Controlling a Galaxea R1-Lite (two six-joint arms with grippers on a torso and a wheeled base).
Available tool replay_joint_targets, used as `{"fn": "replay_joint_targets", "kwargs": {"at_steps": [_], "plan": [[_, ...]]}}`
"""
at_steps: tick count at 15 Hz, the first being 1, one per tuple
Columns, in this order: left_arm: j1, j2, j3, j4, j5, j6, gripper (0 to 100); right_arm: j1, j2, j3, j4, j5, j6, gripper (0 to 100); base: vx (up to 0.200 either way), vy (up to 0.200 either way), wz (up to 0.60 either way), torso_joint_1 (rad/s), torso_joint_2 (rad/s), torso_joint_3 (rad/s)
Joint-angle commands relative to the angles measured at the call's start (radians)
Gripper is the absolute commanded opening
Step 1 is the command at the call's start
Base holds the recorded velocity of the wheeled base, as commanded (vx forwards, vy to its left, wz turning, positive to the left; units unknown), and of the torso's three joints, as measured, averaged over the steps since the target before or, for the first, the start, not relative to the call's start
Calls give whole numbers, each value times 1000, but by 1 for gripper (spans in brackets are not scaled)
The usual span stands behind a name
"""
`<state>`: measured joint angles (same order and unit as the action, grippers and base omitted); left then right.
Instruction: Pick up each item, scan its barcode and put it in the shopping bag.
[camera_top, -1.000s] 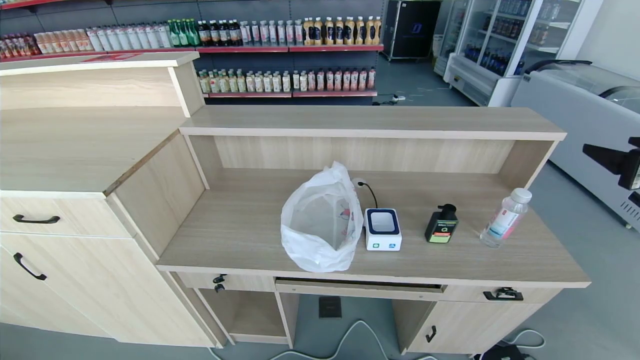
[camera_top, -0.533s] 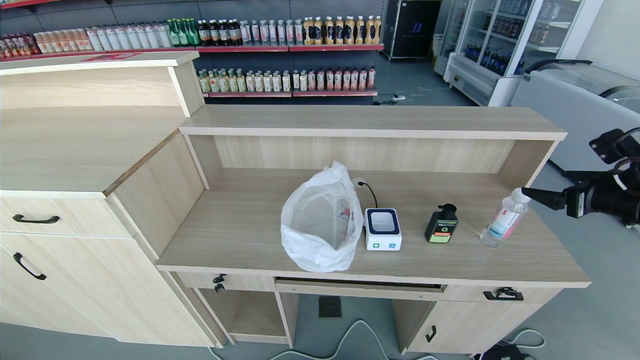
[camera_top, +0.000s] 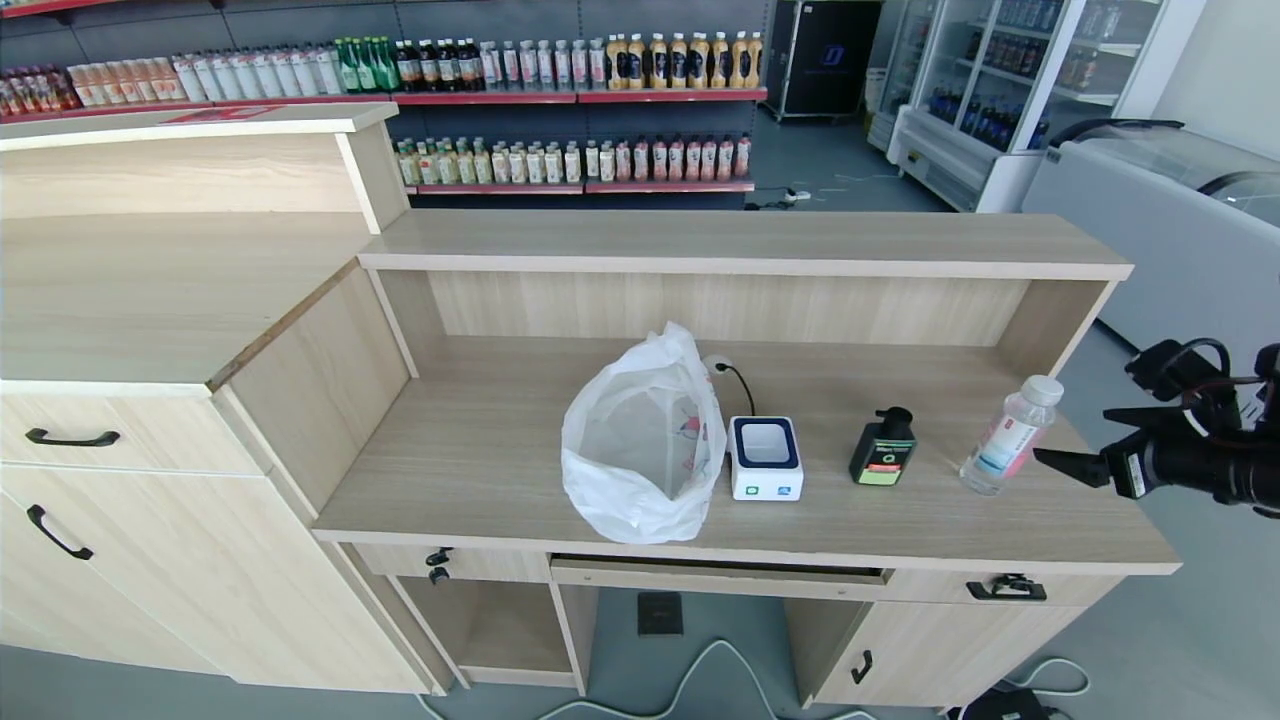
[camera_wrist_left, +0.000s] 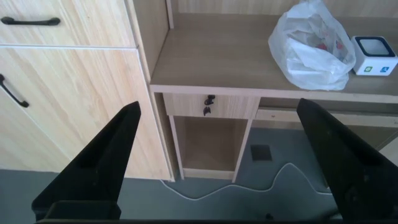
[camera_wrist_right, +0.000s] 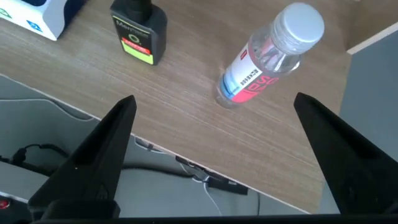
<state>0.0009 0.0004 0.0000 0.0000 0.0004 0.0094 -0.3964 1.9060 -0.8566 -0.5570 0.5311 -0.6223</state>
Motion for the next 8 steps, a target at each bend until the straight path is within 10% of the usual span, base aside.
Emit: {"fn": "replay_joint_targets", "kwargs": {"at_steps": [1, 8], "plan": [[1, 0, 0, 0, 0, 0, 100, 13, 88, -30, -4, 4, -8, 100, 0, 0, 0, 0, 0, 0], [1, 0, 0, 0, 0, 0, 100, 87, 274, -197, -77, 115, -27, 100, 0, 0, 0, 0, 0, 0]]}}
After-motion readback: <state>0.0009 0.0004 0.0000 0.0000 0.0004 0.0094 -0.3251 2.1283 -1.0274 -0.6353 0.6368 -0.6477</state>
